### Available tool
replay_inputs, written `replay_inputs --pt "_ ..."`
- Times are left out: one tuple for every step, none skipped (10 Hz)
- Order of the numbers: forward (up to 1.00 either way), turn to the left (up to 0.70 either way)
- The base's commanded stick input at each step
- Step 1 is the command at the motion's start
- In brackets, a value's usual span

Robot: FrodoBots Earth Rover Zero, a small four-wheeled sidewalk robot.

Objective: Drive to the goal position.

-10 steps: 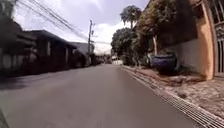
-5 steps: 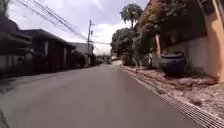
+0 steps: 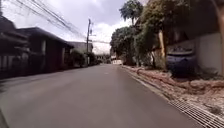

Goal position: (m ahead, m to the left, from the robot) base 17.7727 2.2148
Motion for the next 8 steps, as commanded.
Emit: replay_inputs --pt "0.7 0.01" --pt "0.7 0.01" --pt "0.7 0.01" --pt "0.7 0.01" --pt "0.7 0.01" --pt "0.7 0.01" --pt "0.7 0.01" --pt "0.7 0.01"
